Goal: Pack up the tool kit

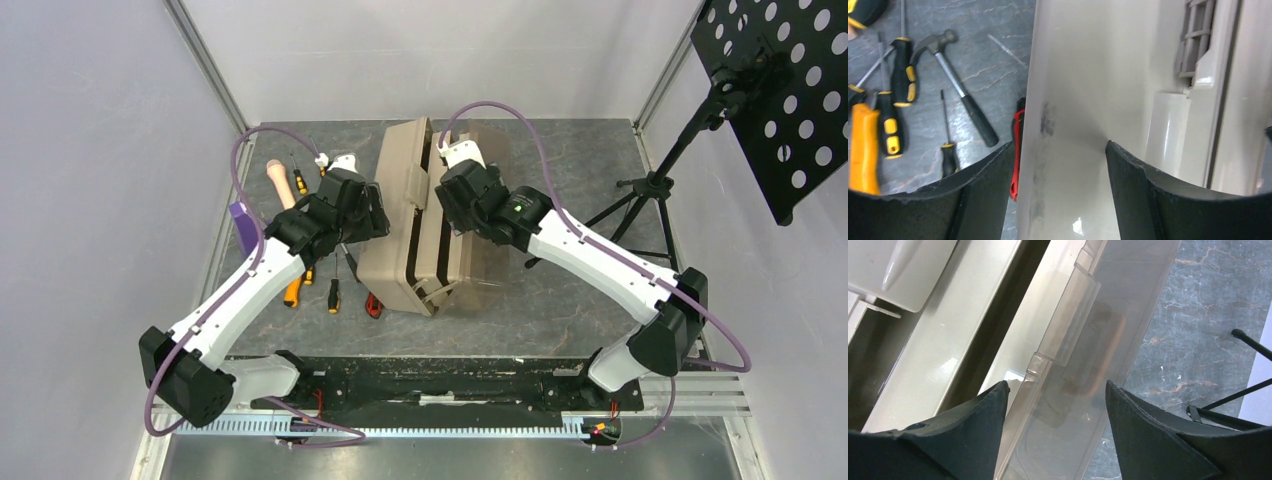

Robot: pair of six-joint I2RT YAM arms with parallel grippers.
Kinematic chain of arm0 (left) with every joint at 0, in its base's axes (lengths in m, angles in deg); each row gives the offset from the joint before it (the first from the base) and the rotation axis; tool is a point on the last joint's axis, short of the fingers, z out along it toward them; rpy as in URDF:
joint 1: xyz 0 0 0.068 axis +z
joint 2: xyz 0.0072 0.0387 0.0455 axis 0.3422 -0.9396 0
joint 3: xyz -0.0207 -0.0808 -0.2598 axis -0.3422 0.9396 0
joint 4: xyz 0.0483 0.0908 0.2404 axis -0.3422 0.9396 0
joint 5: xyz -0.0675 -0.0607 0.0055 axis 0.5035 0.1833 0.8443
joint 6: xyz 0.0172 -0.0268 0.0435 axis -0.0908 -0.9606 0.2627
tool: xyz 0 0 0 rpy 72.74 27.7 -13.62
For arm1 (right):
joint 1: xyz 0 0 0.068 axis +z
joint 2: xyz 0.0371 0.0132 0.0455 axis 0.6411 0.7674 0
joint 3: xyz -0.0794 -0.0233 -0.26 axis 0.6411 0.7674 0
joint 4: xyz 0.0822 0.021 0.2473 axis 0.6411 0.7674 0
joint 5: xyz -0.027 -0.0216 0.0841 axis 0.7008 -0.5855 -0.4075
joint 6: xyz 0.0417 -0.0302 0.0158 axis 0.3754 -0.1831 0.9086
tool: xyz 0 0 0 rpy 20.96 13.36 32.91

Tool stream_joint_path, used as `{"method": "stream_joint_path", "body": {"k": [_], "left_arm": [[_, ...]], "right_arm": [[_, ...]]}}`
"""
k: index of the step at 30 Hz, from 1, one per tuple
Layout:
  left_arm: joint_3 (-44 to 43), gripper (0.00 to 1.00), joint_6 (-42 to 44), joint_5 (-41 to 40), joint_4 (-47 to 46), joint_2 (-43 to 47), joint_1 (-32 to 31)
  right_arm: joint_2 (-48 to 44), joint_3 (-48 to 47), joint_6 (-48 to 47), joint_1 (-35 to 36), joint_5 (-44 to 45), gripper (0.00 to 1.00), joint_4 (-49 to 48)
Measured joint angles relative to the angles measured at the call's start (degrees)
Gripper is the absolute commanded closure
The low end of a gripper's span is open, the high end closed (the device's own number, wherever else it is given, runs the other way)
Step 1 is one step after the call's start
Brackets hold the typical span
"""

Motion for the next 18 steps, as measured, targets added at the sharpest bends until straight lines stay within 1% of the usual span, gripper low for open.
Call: {"method": "stream_joint_path", "body": {"k": [2,8,13,18], "left_arm": [[1.7,0.28,-1.0,1.7,-2.0,0.4,0.8],[5.7,0.28,-2.6,3.9,-4.7,3.0,3.6],[8.7,0.28,-4.7,7.3,-7.7,4.1,5.6],[11.7,0.29,-7.5,11.2,-12.0,4.9,6.6]], "right_arm": [[0.5,-0.7,0.0,0.2,0.3,0.36,0.7],[3.7,-3.8,-0.7,0.3,5.0,0.37,5.4],[5.9,-5.0,-1.2,0.3,8.2,0.40,6.8],[9.4,-7.9,-2.6,1.0,13.2,0.51,8.9]]}}
